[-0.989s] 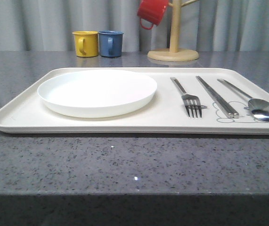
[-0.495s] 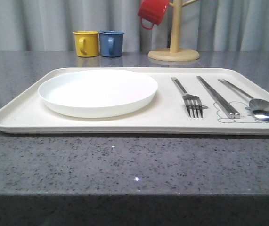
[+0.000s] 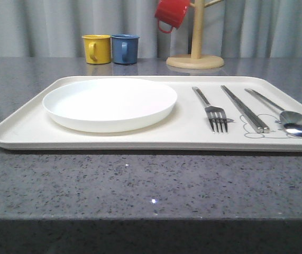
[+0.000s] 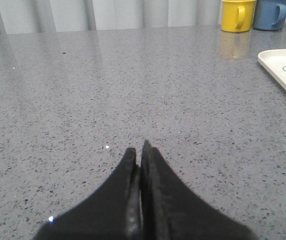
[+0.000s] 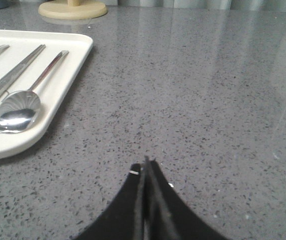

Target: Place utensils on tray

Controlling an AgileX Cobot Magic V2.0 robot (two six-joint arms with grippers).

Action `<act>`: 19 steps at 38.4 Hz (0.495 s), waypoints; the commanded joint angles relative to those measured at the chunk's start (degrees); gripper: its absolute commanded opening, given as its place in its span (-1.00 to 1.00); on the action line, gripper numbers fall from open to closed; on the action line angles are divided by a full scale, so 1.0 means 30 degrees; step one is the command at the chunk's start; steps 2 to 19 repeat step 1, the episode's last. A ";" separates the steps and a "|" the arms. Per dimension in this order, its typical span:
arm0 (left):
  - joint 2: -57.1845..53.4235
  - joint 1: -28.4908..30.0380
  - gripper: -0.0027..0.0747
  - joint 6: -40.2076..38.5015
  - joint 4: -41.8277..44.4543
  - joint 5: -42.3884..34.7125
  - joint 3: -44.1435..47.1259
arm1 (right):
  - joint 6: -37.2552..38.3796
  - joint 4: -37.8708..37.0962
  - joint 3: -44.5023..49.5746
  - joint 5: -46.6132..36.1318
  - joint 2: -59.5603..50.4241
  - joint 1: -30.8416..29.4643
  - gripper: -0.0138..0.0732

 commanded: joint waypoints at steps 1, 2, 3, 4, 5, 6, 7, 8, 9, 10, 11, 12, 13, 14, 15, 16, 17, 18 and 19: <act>-0.0459 0.0009 -0.98 -0.0165 -0.0156 -0.1591 0.0071 | -0.0253 0.0028 -0.0047 -0.1496 -0.0327 -0.0124 -0.84; -0.0459 0.0009 -0.98 -0.0165 -0.0156 -0.1591 0.0071 | -0.0253 0.0028 -0.0047 -0.1496 -0.0327 -0.0124 -0.84; -0.0459 0.0009 -0.98 -0.0165 -0.0156 -0.1591 0.0071 | -0.0253 0.0028 -0.0047 -0.1496 -0.0327 -0.0124 -0.84; -0.0459 0.0009 -0.98 -0.0165 -0.0156 -0.1591 0.0071 | -0.0253 0.0028 -0.0047 -0.1496 -0.0327 -0.0124 -0.84; -0.0459 0.0009 -0.98 -0.0165 -0.0156 -0.1591 0.0071 | -0.0253 0.0028 -0.0047 -0.1496 -0.0327 -0.0124 -0.84; -0.0459 0.0009 -0.98 -0.0165 -0.0156 -0.1591 0.0071 | -0.0253 0.0028 -0.0047 -0.1496 -0.0327 -0.0124 -0.84; -0.0459 0.0009 -0.98 -0.0165 -0.0156 -0.1591 0.0071 | -0.0253 0.0028 -0.0047 -0.1496 -0.0327 -0.0124 -0.84; -0.0459 0.0009 -0.98 -0.0165 -0.0156 -0.1591 0.0071 | -0.0253 0.0028 -0.0047 -0.1496 -0.0327 -0.0124 -0.84; -0.0459 0.0009 -0.98 -0.0165 -0.0156 -0.1591 0.0071 | -0.0253 0.0028 -0.0047 -0.1496 -0.0327 -0.0124 -0.84; -0.0459 0.0009 -0.98 -0.0165 -0.0156 -0.1591 0.0071 | -0.0253 0.0028 -0.0047 -0.1496 -0.0327 -0.0124 -0.84; -0.0459 0.0009 -0.98 -0.0165 -0.0156 -0.1591 0.0071 | -0.0253 0.0028 -0.0047 -0.1496 -0.0327 -0.0124 -0.84; -0.0459 0.0009 -0.98 -0.0165 -0.0156 -0.1591 0.0071 | -0.0253 0.0028 -0.0047 -0.1496 -0.0327 -0.0124 -0.84; -0.0459 0.0009 -0.98 -0.0165 -0.0156 -0.1591 0.0071 | -0.0253 0.0028 -0.0047 -0.1496 -0.0327 -0.0124 -0.84; -0.0459 0.0009 -0.98 -0.0165 -0.0156 -0.1591 0.0071 | -0.0253 0.0028 -0.0047 -0.1496 -0.0327 -0.0124 -0.84; -0.0459 0.0009 -0.98 -0.0165 -0.0156 -0.1591 0.0071 | -0.0253 0.0028 -0.0047 -0.1496 -0.0327 -0.0124 -0.84; -0.0459 0.0009 -0.98 -0.0165 -0.0156 -0.1591 0.0071 | -0.0253 0.0028 -0.0047 -0.1496 -0.0327 -0.0124 -0.84; -0.0459 0.0009 -0.98 -0.0165 -0.0156 -0.1591 0.0071 | -0.0253 0.0028 -0.0047 -0.1496 -0.0327 -0.0124 -0.84; -0.0459 0.0009 -0.98 -0.0165 -0.0156 -0.1591 0.0071 | -0.0253 0.0028 -0.0047 -0.1496 -0.0327 -0.0124 -0.84; -0.0459 0.0009 -0.98 -0.0165 -0.0156 -0.1591 0.0071 | -0.0253 0.0028 -0.0047 -0.1496 -0.0327 -0.0124 -0.84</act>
